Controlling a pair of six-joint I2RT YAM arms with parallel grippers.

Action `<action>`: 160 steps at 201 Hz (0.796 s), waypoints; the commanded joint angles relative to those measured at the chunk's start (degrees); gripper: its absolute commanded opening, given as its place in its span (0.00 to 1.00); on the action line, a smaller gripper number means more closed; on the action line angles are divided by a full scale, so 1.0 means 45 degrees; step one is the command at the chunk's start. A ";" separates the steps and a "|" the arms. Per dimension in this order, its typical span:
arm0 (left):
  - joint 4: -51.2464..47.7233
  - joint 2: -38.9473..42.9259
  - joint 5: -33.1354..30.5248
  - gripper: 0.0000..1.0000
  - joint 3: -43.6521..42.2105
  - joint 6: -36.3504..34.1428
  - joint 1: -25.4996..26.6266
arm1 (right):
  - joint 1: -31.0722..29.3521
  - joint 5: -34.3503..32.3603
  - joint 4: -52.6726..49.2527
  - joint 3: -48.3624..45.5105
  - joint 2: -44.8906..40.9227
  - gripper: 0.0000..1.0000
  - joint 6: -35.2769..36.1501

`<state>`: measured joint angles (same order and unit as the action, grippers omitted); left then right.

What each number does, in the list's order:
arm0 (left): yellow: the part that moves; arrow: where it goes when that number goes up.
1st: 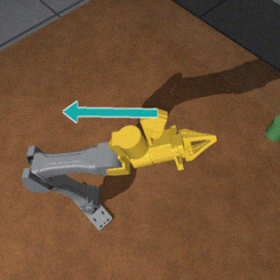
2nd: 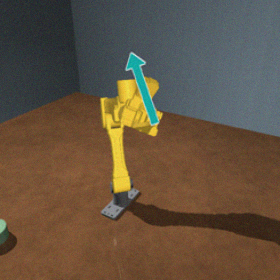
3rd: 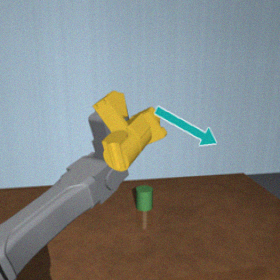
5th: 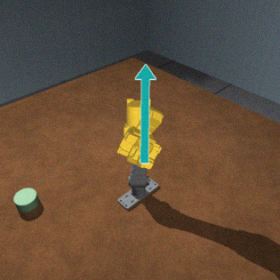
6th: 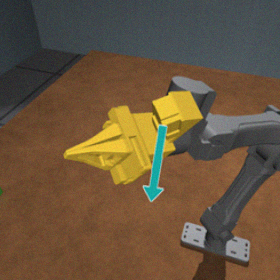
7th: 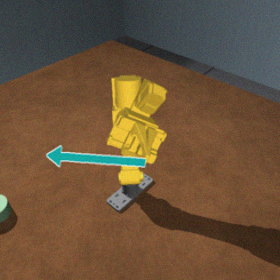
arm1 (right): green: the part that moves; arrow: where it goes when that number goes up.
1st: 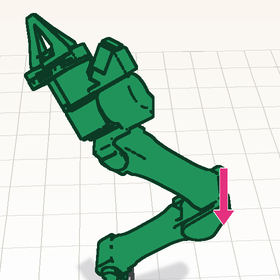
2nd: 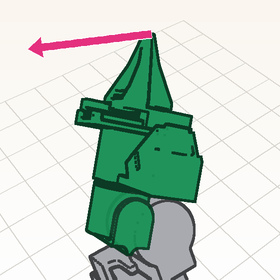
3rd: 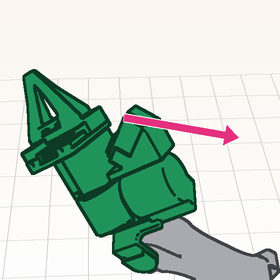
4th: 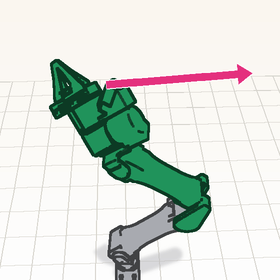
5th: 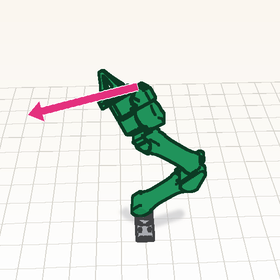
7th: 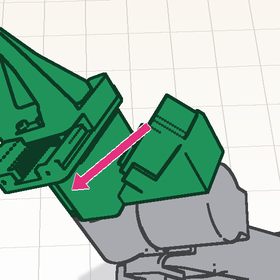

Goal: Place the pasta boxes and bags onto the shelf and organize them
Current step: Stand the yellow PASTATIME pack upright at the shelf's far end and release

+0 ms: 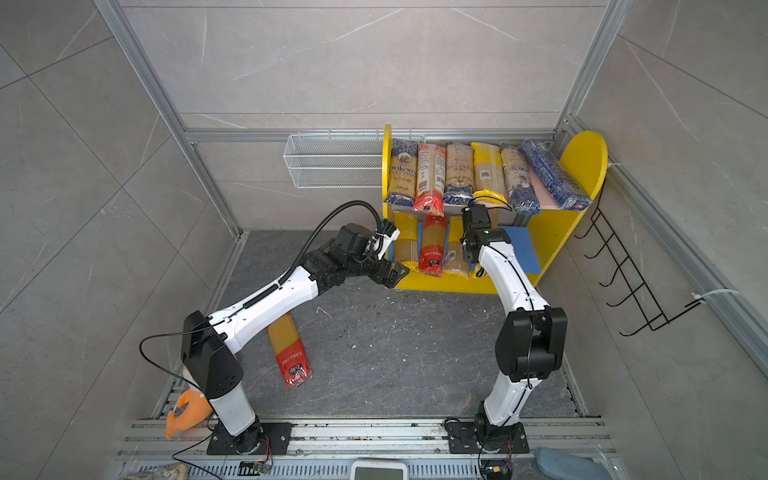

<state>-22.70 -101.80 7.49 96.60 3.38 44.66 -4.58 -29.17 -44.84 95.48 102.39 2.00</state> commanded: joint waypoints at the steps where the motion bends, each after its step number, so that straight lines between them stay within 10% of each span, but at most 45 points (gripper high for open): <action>1: 0.0172 0.0131 -0.0160 1.00 0.0528 -0.0336 -0.0142 | 0.0066 -0.0804 0.1626 0.1383 0.0358 0.00 0.0230; 40: 0.0121 0.0368 -0.0256 1.00 0.0302 -0.0319 -0.0261 | 0.0075 -0.0979 0.1438 0.1776 0.0839 0.01 0.0247; 122: 0.0052 0.0949 -0.0609 1.00 -0.0203 -0.0168 -0.0273 | 0.0099 -0.1197 0.1409 0.1475 0.0798 0.59 -0.0063; 160: 0.0005 0.1155 -0.0620 1.00 -0.0387 -0.0067 -0.0261 | 0.0099 -0.1256 0.1380 0.1078 0.0447 0.69 -0.0264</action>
<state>-22.87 -99.90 5.45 95.07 3.22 43.70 -4.62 -33.71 -45.34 98.32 107.28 2.15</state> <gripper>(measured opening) 0.997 0.681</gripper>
